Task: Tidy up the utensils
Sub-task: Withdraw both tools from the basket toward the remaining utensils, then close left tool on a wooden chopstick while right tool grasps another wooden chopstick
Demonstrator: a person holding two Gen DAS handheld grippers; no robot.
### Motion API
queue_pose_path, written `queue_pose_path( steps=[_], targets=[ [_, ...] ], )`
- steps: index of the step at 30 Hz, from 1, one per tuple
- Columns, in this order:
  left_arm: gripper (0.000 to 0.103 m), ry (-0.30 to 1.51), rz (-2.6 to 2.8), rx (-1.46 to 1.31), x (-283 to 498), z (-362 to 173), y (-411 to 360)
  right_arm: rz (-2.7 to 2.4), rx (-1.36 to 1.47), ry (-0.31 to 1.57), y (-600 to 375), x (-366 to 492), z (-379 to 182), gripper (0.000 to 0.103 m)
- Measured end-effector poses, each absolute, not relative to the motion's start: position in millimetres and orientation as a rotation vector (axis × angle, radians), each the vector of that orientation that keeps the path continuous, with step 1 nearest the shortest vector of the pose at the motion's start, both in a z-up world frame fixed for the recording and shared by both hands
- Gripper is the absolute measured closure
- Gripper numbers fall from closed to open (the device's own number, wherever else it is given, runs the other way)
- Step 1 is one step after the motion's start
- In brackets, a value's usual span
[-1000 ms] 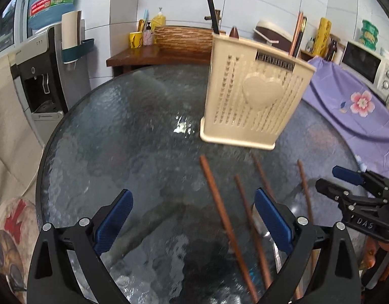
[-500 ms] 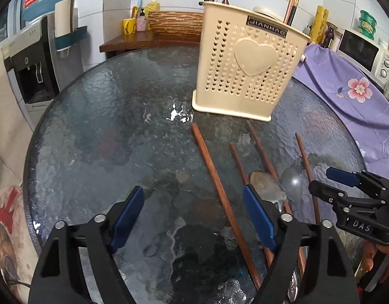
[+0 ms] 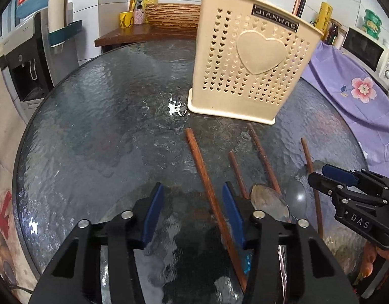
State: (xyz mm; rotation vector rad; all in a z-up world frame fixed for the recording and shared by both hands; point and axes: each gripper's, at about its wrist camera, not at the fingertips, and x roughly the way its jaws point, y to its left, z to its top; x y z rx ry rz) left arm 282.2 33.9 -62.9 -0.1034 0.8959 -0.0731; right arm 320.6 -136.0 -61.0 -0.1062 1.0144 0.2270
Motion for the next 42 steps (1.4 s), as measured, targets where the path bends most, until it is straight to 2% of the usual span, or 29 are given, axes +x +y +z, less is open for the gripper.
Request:
queue_pose_path(
  steps=[7, 13, 21, 32, 42],
  targets=[
    [0.065, 0.905, -0.057, -0.070, 297.6, -65.3, 30.5, 0.221, -0.138, 1.027, -131.0, 333.6, -65.3, 0.073],
    [0.075, 0.924, -0.052, -0.031, 310.9, -65.5, 26.0, 0.242, -0.118, 1.027, -130.8, 345.5, -66.0, 0.080],
    [0.075, 0.948, -0.068, 0.037, 318.8, -65.2, 14.0, 0.279, -0.135, 1.034, -117.6, 356.3, -65.6, 0.082],
    [0.092, 0.957, -0.073, 0.043, 317.9, -65.0, 10.7, 0.290, -0.158, 1.043, -103.8, 360.0, -66.2, 0.094],
    [0.096, 0.956, -0.085, 0.060, 313.4, -66.1, 6.0, 0.307, -0.202, 1.036, -91.0, 353.4, -68.1, 0.095]
  ],
)
